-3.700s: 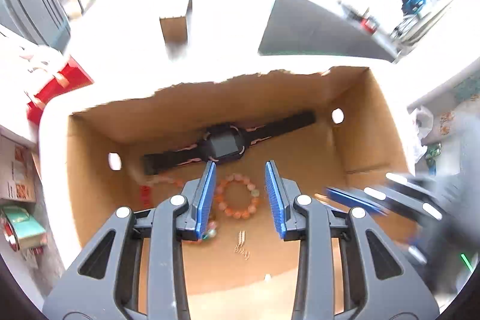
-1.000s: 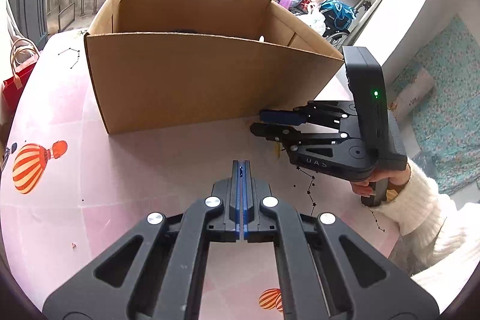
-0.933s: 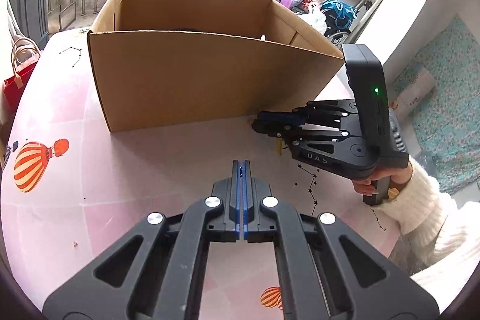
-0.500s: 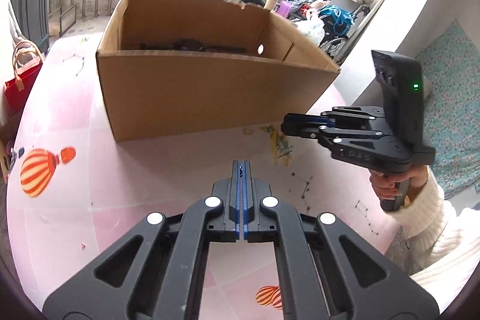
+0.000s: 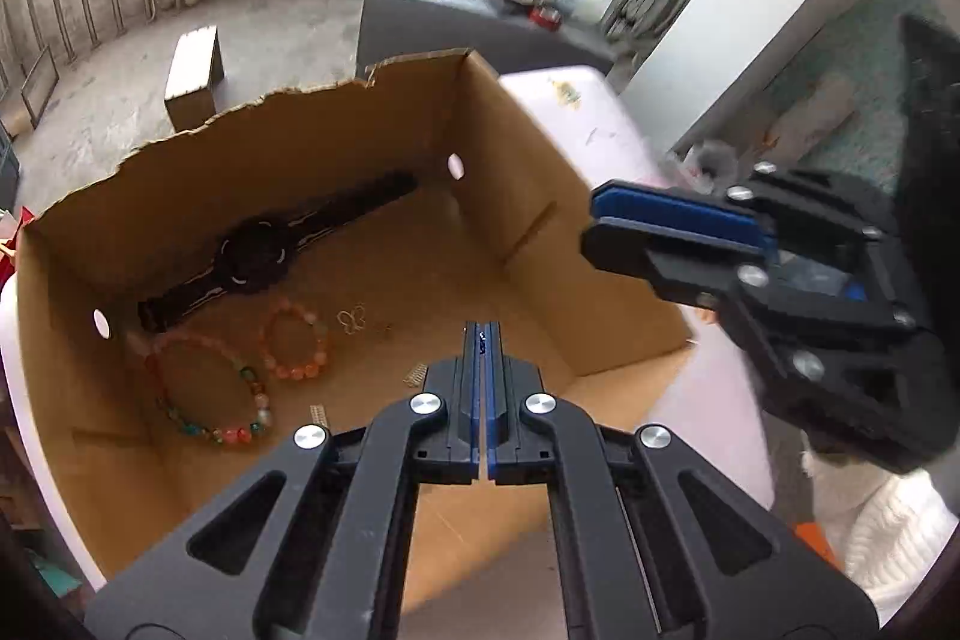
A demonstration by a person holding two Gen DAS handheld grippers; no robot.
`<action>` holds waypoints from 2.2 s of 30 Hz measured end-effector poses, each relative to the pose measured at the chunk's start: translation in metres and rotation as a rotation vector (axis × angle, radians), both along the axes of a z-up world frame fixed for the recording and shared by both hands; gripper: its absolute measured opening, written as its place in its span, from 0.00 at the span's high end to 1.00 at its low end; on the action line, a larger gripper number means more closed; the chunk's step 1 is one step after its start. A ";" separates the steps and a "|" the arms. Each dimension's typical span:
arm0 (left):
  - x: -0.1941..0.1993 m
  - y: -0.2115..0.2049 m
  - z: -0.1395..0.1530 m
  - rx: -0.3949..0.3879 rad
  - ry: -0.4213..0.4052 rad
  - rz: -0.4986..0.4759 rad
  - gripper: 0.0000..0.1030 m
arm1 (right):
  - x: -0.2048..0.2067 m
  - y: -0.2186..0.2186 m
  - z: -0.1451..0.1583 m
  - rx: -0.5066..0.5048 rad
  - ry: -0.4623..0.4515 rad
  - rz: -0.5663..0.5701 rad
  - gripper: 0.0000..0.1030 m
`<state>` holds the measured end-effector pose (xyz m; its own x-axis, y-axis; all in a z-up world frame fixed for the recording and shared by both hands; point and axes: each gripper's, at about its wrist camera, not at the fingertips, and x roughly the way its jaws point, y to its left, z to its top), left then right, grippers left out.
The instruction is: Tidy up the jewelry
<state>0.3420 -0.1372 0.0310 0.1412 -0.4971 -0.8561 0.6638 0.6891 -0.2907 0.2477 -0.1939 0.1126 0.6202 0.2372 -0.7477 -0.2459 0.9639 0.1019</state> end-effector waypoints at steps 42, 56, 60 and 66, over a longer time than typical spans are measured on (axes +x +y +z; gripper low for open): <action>-0.174 0.062 -0.051 0.046 -0.410 -0.023 0.75 | 0.054 0.035 -0.031 -0.154 0.274 -0.063 0.62; -0.141 0.056 -0.098 0.088 -0.358 0.113 0.93 | -0.044 0.000 -0.025 0.011 0.152 0.001 0.61; -0.142 0.054 -0.094 0.110 -0.352 0.127 0.93 | -0.045 -0.004 -0.025 0.023 0.131 -0.029 0.61; -0.154 0.073 -0.081 0.078 -0.267 0.091 0.93 | -0.057 -0.020 -0.019 0.030 0.094 -0.057 0.61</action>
<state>0.1880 -0.0643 -0.0503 0.4080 -0.4061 -0.8177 0.6442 0.7627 -0.0574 0.1907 -0.2140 0.0934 0.5609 0.2267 -0.7963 -0.1784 0.9723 0.1511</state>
